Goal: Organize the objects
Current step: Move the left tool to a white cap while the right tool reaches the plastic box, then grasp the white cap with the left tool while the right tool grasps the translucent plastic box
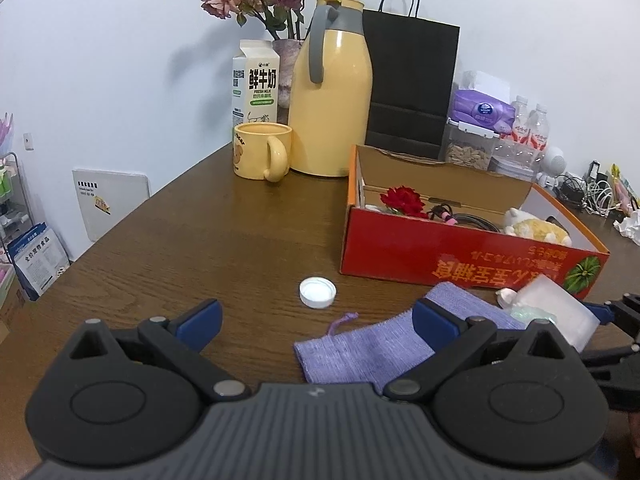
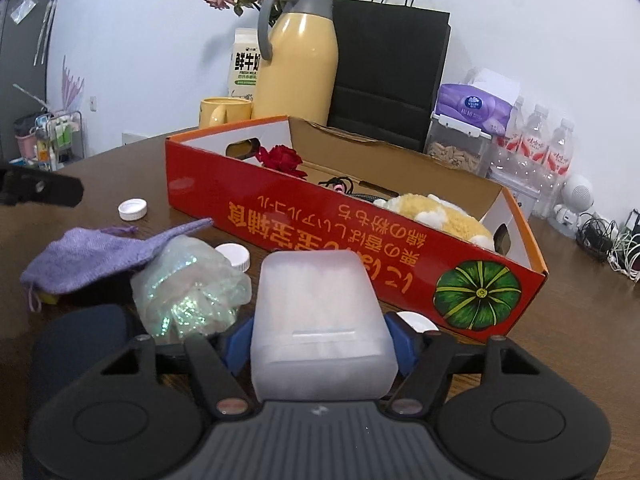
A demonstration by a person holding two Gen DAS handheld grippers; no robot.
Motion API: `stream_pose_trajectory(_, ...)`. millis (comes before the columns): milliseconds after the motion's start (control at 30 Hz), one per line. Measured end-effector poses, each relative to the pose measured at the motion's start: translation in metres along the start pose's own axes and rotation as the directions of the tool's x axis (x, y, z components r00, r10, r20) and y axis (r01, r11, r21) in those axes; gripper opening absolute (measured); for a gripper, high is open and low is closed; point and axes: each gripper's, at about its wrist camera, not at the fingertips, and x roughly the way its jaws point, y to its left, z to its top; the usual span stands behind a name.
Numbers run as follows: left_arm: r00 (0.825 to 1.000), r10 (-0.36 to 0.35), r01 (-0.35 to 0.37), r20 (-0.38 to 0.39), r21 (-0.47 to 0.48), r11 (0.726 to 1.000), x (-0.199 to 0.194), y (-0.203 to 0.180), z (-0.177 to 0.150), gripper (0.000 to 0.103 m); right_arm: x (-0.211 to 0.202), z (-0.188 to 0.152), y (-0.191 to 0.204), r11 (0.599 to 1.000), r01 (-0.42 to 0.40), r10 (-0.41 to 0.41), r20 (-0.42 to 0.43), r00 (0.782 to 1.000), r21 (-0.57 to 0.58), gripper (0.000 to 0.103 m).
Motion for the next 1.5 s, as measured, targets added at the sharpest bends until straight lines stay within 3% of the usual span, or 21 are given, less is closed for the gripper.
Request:
stream_pose_trajectory(133,1.0,0.017,-0.017,0.003,0.02,1.0,0.014,0.002,0.011,0.103,0.0,0.0,0.003,1.0,0.008,-0.008,0.004,1.0,-0.014,0.067)
stream_pose_trajectory(400,0.994,0.09,-0.081,-0.061,0.149,0.986,0.065,-0.005,0.023,0.102,-0.002,-0.001,-0.001,1.0,0.0,0.0,0.015,1.0,0.012,0.066)
stream_pose_trajectory(500,0.992,0.077,-0.061,-0.099,0.15,0.987,0.081,-0.005,0.02,0.087,-0.004,-0.001,-0.004,1.0,0.008,-0.009,0.027,1.0,0.027,0.066)
stream_pose_trajectory(567,0.99,0.058,-0.038,-0.132,0.146,0.988,0.09,-0.004,0.017,0.068,-0.004,-0.001,-0.005,0.999,0.011,-0.013,0.036,0.999,0.038,0.066)
stream_pose_trajectory(633,0.989,0.013,0.005,-0.144,0.124,0.992,0.093,0.0,0.016,0.039,-0.005,-0.001,-0.006,0.999,0.013,-0.015,0.04,0.999,0.042,0.066)
stream_pose_trajectory(700,0.991,0.003,0.014,-0.137,0.123,0.992,0.092,0.001,0.016,0.03,-0.005,-0.001,-0.006,0.999,0.015,-0.017,0.047,0.999,0.042,0.066)
stream_pose_trajectory(1500,0.999,0.024,-0.021,-0.048,0.078,0.997,0.077,0.006,0.014,0.03,-0.028,-0.004,-0.002,0.997,0.062,-0.069,0.178,0.982,0.045,0.065)
